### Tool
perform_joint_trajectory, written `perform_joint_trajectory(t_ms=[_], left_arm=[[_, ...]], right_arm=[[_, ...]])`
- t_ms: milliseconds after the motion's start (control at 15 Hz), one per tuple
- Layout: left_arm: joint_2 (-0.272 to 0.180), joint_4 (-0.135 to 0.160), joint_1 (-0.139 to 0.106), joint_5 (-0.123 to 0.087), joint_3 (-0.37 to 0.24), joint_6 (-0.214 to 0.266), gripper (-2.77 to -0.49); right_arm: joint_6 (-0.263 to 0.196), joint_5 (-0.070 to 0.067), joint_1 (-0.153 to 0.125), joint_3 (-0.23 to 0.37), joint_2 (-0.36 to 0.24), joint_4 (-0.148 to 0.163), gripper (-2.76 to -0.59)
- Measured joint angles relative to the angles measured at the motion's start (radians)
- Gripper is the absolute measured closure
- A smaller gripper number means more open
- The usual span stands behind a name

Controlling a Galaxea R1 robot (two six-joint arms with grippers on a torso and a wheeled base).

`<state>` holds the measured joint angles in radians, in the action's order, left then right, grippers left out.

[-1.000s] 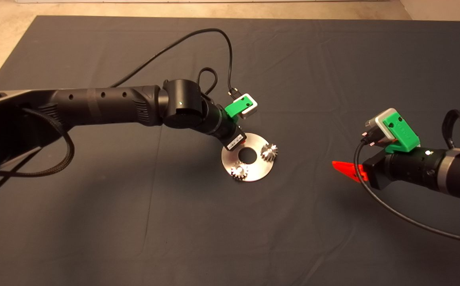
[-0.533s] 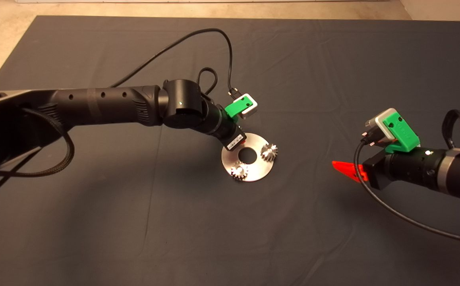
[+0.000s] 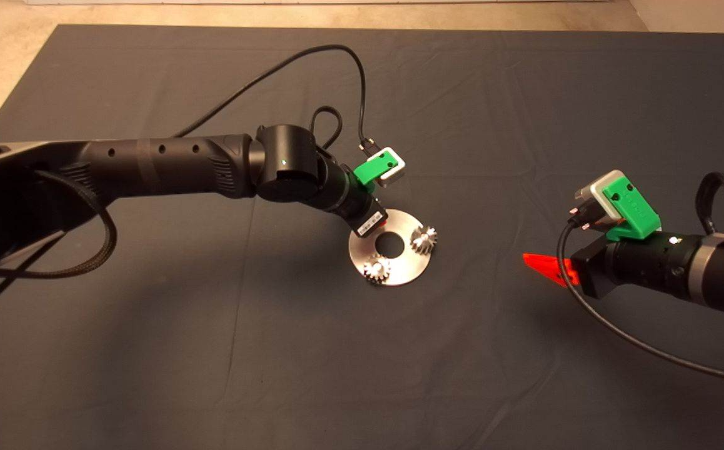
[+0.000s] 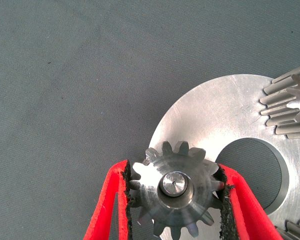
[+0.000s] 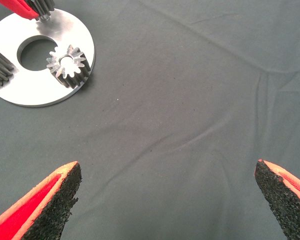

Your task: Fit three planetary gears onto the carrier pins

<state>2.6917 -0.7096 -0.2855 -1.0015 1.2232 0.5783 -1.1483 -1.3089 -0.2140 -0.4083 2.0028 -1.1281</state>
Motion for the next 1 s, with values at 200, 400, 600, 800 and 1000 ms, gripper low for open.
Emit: perform_joint_trajectory(t_ms=[200,400,600,800,1000], left_arm=[[0.000,0.000,0.000,0.000,0.000,0.000,-0.85],[-0.001,0.000,0.000,0.000,-0.002,0.000,-0.95],[-0.001,0.000,0.000,0.000,-0.002,0.000,-1.07],[-0.002,0.000,0.000,0.000,-0.002,0.000,-1.20],[-0.002,-0.001,-0.001,0.000,-0.007,0.000,-1.34]], right_arm=[[0.000,0.000,0.000,0.000,0.000,0.000,-2.60],[0.000,0.000,0.000,0.000,0.000,0.000,-2.60],[0.000,0.000,0.000,0.000,0.000,0.000,-2.60],[0.000,0.000,0.000,0.000,0.000,0.000,-2.60],[0.000,0.000,0.000,0.000,0.000,0.000,-2.60]])
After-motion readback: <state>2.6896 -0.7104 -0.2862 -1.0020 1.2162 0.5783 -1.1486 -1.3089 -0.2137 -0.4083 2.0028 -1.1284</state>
